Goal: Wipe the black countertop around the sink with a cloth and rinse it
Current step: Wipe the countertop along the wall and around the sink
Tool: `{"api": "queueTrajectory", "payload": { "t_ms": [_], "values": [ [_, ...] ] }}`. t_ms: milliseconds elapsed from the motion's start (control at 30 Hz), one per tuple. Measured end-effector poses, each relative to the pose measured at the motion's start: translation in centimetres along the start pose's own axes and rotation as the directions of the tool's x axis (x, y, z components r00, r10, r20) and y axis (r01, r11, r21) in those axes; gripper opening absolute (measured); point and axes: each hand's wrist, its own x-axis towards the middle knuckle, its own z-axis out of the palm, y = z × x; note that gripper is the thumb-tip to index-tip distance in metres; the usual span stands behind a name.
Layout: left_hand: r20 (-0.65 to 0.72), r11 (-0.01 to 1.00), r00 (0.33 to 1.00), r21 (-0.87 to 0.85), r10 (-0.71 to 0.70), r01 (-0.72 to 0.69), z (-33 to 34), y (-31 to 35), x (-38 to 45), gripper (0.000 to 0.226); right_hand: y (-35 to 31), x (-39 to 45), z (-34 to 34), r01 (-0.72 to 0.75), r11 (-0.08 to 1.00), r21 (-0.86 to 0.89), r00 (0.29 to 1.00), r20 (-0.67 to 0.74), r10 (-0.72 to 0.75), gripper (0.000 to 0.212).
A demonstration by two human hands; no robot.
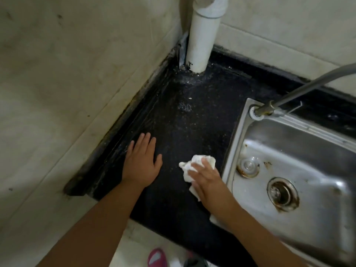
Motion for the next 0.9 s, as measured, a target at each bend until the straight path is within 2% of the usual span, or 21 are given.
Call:
{"api": "queueTrajectory", "payload": {
  "t_ms": [167,267,333,433,600,733,833,900],
  "values": [
    [0.003,1.000,1.000,0.021,-0.013,0.013,-0.4,0.1,-0.9,0.054,-5.0,-5.8,1.0,0.057,0.998,0.007,0.995,0.083,-0.057,0.044],
    [-0.044,0.999,0.999,-0.032,0.029,-0.030,-0.7,-0.6,-2.0,0.053,-5.9,-5.8,-1.1,-0.046,0.959,0.278,0.996,0.090,0.022,0.048],
    [-0.042,0.997,0.999,-0.070,0.032,-0.035,-0.7,-1.4,-3.2,0.053,-5.3,-4.1,-3.0,-0.082,0.936,0.343,0.997,0.031,0.077,0.055],
    [-0.009,0.998,1.000,-0.070,0.011,-0.012,0.0,-2.1,-4.4,0.053,-3.0,0.9,-5.6,-0.126,0.952,0.277,0.988,-0.048,0.145,0.054],
    [-0.029,0.998,1.000,-0.055,0.006,-0.008,0.9,-2.3,-3.8,0.055,0.7,10.6,-7.2,-0.158,0.979,0.129,0.985,-0.044,0.164,0.036],
    [-0.042,0.998,0.999,-0.065,-0.001,-0.001,1.4,-2.4,-3.6,0.056,3.1,16.7,-6.5,-0.129,0.991,-0.034,0.992,-0.022,0.128,0.038],
    [-0.045,0.998,0.999,-0.066,-0.012,0.009,1.7,-2.4,-3.3,0.058,3.9,20.4,-5.6,-0.117,0.990,-0.077,0.993,-0.016,0.116,0.038],
    [-0.051,0.998,0.999,-0.070,-0.004,0.001,1.7,-2.4,-3.2,0.070,4.0,22.7,-5.3,-0.115,0.989,-0.095,0.993,0.006,0.116,0.044]
  ]
}}
